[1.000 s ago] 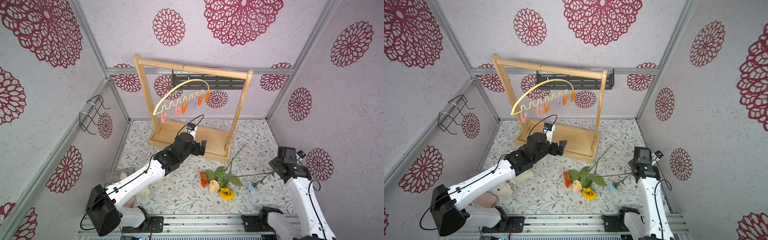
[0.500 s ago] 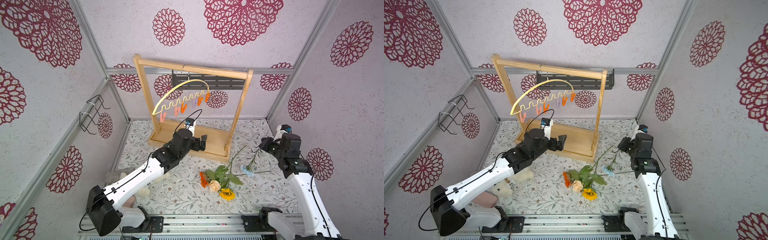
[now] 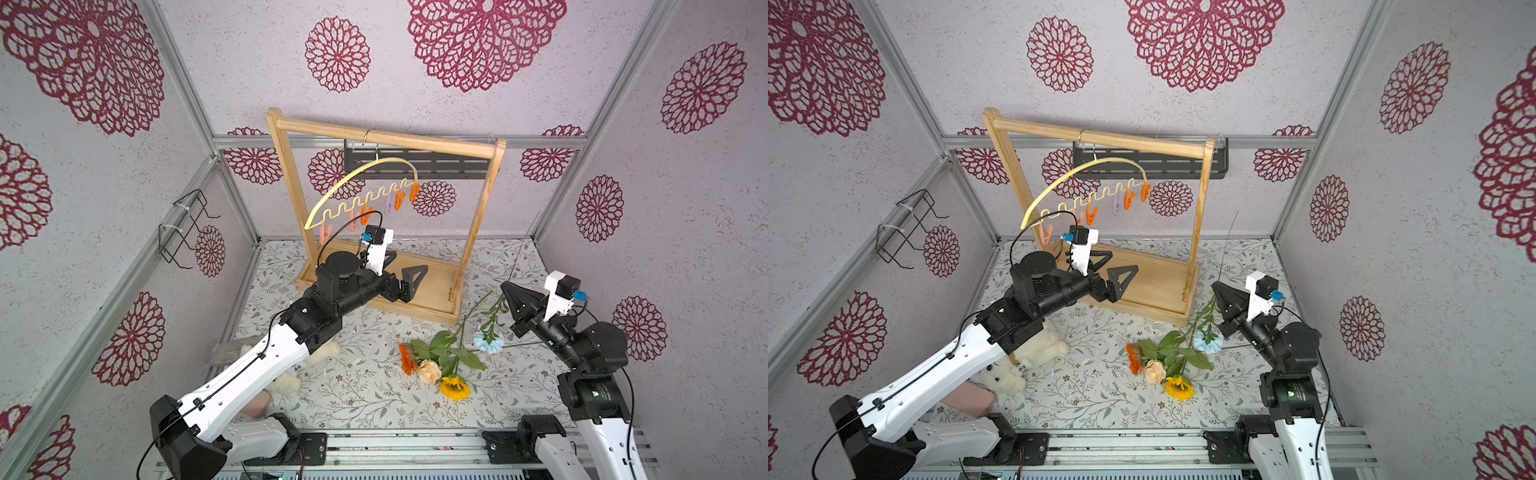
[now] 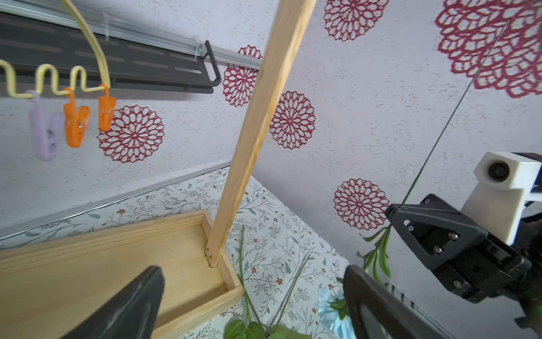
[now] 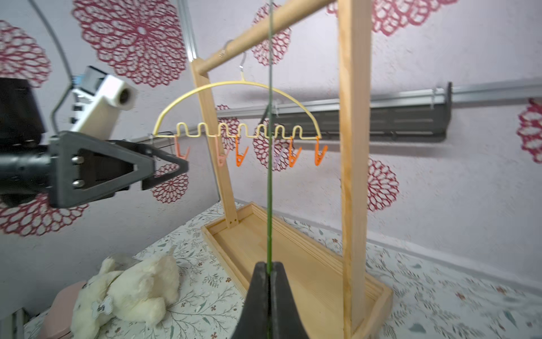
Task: Dry the flowers on a clothes hanger
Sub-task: Pick up the flower at the center of the board.
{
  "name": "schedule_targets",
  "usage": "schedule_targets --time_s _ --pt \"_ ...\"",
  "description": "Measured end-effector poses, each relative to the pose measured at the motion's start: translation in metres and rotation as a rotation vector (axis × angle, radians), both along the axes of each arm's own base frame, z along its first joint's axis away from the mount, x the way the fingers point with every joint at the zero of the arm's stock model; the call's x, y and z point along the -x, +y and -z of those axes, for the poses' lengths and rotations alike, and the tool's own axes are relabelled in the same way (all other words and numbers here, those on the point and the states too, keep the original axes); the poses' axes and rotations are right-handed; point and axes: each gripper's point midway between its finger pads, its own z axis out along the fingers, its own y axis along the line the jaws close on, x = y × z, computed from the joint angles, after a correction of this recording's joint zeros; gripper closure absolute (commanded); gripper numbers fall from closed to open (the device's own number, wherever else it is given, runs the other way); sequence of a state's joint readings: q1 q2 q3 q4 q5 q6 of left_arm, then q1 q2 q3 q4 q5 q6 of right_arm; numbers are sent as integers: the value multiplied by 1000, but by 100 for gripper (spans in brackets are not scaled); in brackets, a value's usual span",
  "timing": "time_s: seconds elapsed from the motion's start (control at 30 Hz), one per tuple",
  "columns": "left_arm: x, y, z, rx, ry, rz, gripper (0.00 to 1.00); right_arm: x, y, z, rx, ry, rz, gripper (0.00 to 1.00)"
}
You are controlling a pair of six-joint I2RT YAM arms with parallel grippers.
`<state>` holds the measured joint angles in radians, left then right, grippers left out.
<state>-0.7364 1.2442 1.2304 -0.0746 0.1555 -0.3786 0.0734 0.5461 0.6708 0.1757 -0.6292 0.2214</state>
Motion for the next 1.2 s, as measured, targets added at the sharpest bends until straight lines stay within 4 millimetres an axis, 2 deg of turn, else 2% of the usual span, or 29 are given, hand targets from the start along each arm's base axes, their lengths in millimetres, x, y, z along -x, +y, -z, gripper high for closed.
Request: schedule_targets --time_s 0.2,0.33,0.47,0.73,0.87,1.07,1.2 --pt "7 -3 -14 48 -1 76 6 6 26 2 36 -36 -153 100" --pt "2 9 -41 97 4 74 8 1 45 9 55 -31 -226 100" --pt "-5 22 -59 153 18 70 9 -1 78 17 96 -23 -315 100" --pt "-7 15 -41 122 66 111 8 -17 144 34 184 31 -392 100" --pt "-9 17 -31 100 82 104 10 -15 172 40 230 35 -429 100" --pt "-12 23 -17 64 120 96 18 -12 188 43 250 34 -437 100" --pt "-11 22 -9 48 137 104 16 -21 188 39 244 41 -398 100"
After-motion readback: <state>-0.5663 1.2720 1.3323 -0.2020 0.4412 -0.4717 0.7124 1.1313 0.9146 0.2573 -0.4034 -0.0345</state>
